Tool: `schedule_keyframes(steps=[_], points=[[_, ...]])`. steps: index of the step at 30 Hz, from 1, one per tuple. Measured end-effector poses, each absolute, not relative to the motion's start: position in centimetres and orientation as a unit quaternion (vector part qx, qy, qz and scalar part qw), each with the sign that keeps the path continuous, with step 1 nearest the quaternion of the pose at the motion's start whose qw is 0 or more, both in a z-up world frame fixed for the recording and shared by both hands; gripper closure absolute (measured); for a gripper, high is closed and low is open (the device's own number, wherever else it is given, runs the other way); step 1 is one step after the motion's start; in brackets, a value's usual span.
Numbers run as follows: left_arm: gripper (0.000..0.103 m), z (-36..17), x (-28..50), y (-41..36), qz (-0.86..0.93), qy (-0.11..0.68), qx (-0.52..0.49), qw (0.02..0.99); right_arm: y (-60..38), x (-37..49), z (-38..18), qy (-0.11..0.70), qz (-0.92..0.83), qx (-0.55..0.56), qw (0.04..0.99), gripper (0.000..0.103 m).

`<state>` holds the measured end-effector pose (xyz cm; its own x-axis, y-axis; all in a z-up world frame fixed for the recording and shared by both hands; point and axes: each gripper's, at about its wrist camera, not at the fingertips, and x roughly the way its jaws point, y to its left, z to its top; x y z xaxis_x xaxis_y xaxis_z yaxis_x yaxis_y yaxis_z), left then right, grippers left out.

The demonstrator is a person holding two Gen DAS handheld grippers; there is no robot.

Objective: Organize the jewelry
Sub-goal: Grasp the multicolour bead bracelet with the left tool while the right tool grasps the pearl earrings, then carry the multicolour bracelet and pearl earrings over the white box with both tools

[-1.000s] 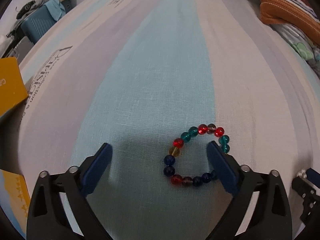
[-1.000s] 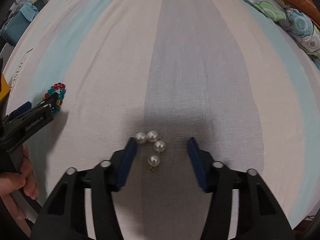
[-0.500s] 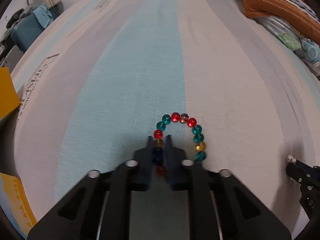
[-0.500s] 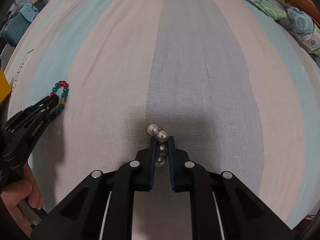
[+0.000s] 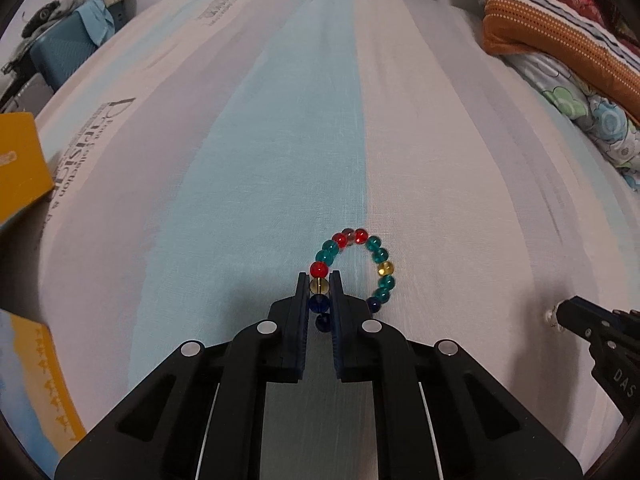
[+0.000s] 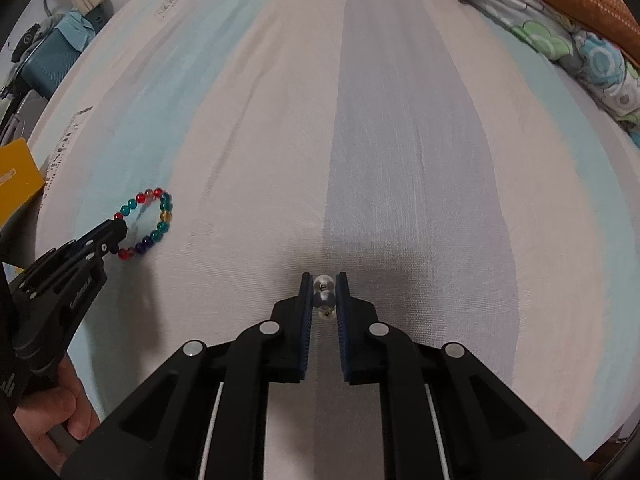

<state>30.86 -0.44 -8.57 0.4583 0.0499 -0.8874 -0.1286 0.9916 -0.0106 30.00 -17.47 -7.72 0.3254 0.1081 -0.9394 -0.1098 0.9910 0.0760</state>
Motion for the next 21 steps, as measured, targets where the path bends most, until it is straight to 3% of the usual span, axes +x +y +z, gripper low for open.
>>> schedule_keyframes(steps=[21], points=[[0.094,-1.1,25.3,-0.3,0.068,0.475,-0.018,0.877,-14.6,27.8,-1.7,0.52,0.087,-0.013,0.85,0.092]])
